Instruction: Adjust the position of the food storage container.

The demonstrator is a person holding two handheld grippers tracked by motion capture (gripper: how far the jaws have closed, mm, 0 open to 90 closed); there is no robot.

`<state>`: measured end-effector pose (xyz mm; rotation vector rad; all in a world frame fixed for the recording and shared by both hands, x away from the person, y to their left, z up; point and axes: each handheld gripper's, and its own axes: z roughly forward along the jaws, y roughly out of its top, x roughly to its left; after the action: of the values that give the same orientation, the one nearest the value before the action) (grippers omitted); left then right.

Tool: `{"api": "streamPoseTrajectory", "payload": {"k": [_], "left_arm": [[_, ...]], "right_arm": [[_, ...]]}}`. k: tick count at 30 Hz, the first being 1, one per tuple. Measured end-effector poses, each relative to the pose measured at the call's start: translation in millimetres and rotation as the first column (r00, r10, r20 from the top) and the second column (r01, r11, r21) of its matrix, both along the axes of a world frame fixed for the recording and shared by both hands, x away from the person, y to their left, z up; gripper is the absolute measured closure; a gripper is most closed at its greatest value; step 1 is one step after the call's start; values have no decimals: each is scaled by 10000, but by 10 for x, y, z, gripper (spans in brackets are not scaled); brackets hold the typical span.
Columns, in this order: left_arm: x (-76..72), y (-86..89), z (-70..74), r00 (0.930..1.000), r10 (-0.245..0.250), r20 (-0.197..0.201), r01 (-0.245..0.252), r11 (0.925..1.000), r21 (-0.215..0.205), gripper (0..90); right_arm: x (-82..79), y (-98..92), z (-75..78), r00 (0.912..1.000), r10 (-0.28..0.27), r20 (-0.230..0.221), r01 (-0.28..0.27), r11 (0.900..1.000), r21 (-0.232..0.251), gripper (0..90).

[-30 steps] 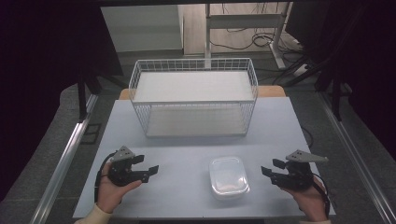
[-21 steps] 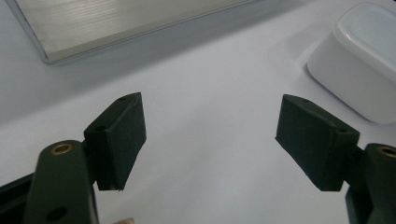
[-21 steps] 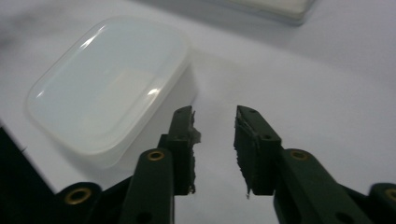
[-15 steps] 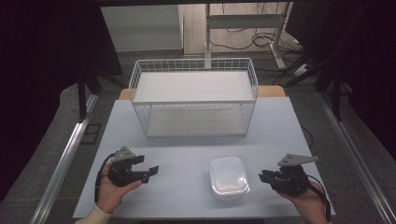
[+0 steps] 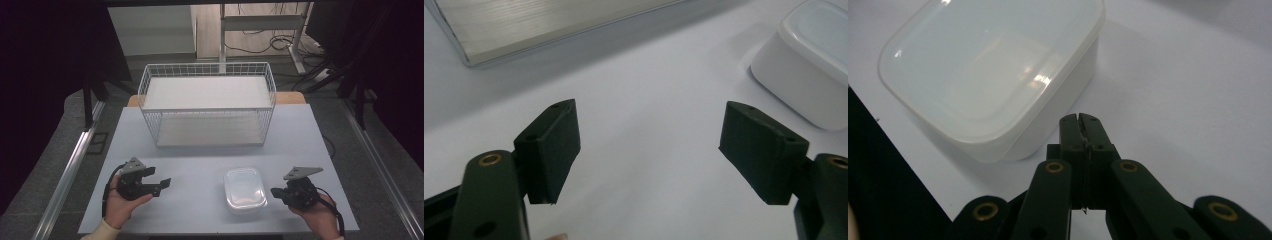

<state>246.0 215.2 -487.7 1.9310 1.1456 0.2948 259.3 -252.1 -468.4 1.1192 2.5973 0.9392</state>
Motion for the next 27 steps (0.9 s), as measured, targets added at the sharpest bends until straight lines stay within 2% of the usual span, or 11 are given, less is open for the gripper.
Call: {"api": "streamPoseTrajectory", "payload": {"k": [10,15,19,27], "left_arm": [[-5,-2,-1,10000,21,-28,-21,10000,1,239],[-4,0,1,10000,6,-12,-6,10000,7,239],[-2,1,-2,10000,9,-21,-9,10000,13,239],[1,8,-3,10000,22,-35,-22,10000,2,239]], "right_arm": [[13,122,-101,9990,119,-441,-131,9996,-268,896],[21,214,-102,9988,127,-479,-147,9991,-402,897],[39,286,-107,9980,196,-608,-214,9994,-280,897],[102,458,-123,9978,340,-578,-352,9992,-209,897]]}}
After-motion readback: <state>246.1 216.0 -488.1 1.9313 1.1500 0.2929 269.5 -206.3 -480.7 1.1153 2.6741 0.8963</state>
